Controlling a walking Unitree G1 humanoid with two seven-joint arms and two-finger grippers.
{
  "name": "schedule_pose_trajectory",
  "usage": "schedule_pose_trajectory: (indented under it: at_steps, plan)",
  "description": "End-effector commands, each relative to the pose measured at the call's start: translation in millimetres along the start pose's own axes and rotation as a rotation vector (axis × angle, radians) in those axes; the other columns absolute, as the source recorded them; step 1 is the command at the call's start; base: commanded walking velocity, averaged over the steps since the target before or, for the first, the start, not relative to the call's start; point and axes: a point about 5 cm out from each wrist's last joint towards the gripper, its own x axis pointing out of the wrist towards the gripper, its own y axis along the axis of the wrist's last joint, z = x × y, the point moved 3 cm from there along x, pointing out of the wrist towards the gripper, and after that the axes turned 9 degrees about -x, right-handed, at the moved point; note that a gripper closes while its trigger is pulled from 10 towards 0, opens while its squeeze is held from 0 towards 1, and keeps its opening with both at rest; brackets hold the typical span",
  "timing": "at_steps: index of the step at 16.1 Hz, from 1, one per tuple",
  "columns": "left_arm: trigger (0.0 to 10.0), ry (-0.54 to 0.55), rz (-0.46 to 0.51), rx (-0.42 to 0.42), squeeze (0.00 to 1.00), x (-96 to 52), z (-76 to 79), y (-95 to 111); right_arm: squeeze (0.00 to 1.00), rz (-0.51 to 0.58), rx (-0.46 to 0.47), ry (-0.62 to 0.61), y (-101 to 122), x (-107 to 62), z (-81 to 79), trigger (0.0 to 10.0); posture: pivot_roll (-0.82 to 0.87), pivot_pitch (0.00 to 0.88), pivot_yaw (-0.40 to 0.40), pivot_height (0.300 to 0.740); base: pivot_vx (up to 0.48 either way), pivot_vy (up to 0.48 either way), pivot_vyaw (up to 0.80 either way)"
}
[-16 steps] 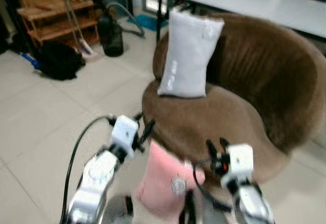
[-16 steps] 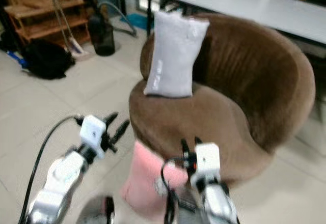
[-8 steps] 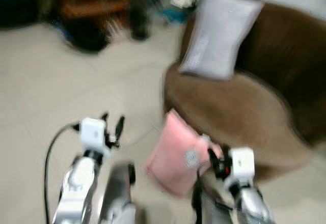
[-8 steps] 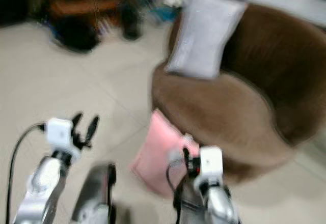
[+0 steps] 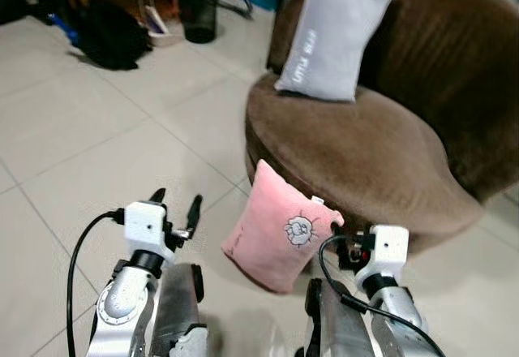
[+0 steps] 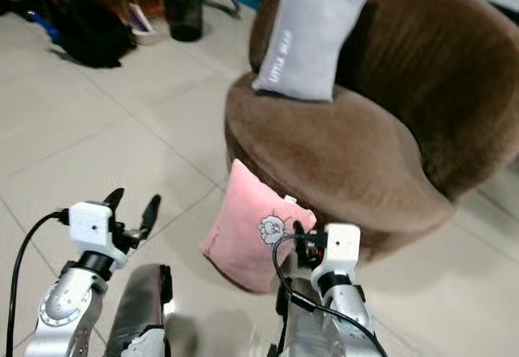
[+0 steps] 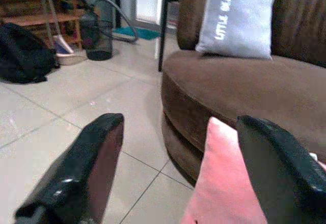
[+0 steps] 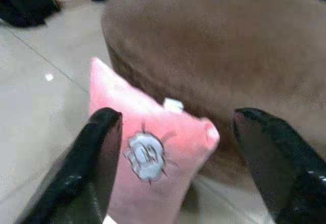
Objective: Move the pillow to the sofa from floor
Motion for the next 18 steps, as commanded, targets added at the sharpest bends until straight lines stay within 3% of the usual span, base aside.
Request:
schedule_pose_trajectory:
  at_steps: [1, 2, 5, 7, 10, 15, 18]
  plan:
    - [10.0, -0.008, -0.015, 0.037, 0.05, 1.2, 4.7, -2, 0.99, -0.028, -0.037, -0.043, -5, 3.8, 8.9, 10.0, 0.06, 0.086, -0.119, 0.565, 0.0, 0.0, 0.0]
    - [10.0, -0.008, -0.015, 0.048, 0.0, 1.3, 5.2, -3, 0.0, -0.035, -0.052, -0.049, -7, 5.4, 10.4, 10.0, 0.06, 0.087, -0.123, 0.565, 0.0, 0.0, 0.0]
    - [10.0, -0.012, -0.032, 0.058, 0.0, 0.6, 4.2, -5, 0.0, -0.02, -0.042, -0.032, -5, 10.2, 9.4, 10.0, 0.07, 0.088, -0.128, 0.565, 0.0, 0.0, 0.0]
    - [10.0, -0.018, -0.033, 0.065, 0.0, 1.0, 4.8, -5, 0.0, -0.01, -0.085, -0.019, -3, 13.3, 7.3, 10.0, 0.07, 0.087, -0.128, 0.565, 0.296, 0.0, 0.0]
    - [10.0, -0.044, -0.038, 0.069, 0.0, 4.0, 7.7, -5, 0.0, -0.012, -0.073, -0.05, -5, 13.1, 8.7, 10.0, 0.07, 0.081, -0.115, 0.565, 0.389, 0.0, 0.8]
    - [10.0, -0.098, -0.054, 0.086, 0.0, 6.5, 11.9, -6, 0.0, -0.015, -0.022, -0.092, -9, 11.3, 12.6, 10.0, 0.07, 0.075, -0.089, 0.565, 0.404, 0.0, 0.0]
    - [10.0, -0.143, -0.073, 0.094, 0.0, 9.5, 15.9, -9, 0.0, -0.023, -0.007, -0.118, -13, 8.1, 15.3, 10.0, 0.06, 0.068, -0.073, 0.565, 0.391, 0.0, -0.8]
